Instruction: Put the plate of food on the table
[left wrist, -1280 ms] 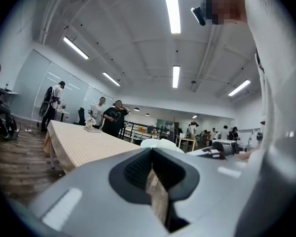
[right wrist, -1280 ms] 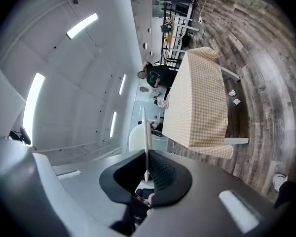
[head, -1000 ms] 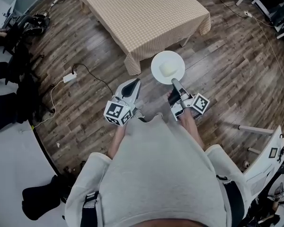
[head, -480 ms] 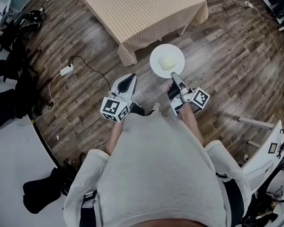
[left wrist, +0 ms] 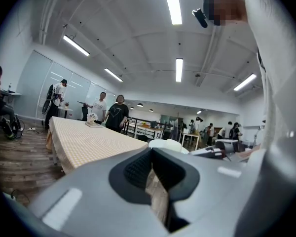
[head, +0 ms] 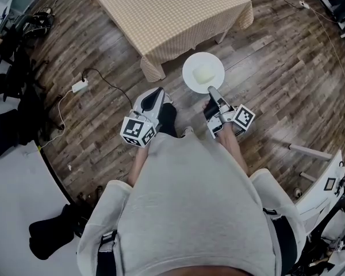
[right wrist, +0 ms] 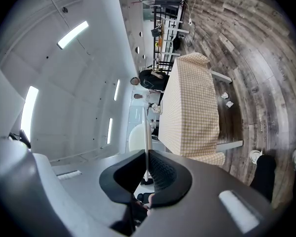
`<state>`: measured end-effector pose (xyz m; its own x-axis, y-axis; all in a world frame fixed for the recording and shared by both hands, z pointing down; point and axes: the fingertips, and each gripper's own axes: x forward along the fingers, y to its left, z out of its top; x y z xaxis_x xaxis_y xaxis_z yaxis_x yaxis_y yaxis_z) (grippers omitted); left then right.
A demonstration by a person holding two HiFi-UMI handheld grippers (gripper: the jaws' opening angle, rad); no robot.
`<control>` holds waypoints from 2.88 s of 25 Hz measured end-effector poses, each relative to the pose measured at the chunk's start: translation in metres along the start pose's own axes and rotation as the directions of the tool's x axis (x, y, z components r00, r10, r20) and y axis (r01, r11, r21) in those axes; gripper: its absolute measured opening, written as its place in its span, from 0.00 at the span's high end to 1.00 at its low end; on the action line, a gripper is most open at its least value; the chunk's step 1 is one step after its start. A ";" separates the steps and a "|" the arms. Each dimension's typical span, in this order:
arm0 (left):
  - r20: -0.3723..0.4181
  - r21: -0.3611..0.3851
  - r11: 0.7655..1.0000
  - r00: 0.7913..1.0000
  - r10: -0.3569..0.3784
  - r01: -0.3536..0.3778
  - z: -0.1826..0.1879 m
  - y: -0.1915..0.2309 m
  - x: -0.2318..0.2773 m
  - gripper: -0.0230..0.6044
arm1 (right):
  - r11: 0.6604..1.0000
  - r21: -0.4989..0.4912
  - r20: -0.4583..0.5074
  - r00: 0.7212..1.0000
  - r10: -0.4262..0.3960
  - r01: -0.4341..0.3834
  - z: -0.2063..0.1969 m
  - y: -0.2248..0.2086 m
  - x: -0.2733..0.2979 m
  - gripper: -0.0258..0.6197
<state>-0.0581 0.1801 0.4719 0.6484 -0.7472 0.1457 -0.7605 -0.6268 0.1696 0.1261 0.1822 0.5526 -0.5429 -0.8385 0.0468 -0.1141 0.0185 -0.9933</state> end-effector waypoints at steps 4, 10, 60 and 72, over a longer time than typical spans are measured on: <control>0.002 -0.003 1.000 1.000 -0.004 0.004 0.003 0.020 0.024 0.95 | 1.000 -0.007 0.001 1.000 -0.006 0.006 0.016 -0.003 0.024 0.94; 0.008 -0.012 1.000 1.000 -0.019 0.020 0.010 0.061 0.072 0.95 | 1.000 -0.009 0.007 1.000 -0.016 0.016 0.044 -0.010 0.071 0.94; -0.138 -0.177 0.961 0.973 0.187 -0.210 0.041 0.325 0.276 0.95 | 0.930 0.167 -0.141 0.941 -0.307 0.328 0.215 -0.138 0.454 0.93; -0.149 -0.185 0.961 0.973 0.178 -0.204 0.036 0.319 0.279 0.95 | 0.921 0.184 -0.151 0.936 -0.319 0.343 0.214 -0.149 0.456 0.93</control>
<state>-0.1217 -0.2362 0.5318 0.5009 -0.8053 0.3172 -0.8568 -0.4092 0.3138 0.0733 -0.3192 0.6991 -0.5977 -0.7080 0.3762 -0.1386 -0.3709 -0.9183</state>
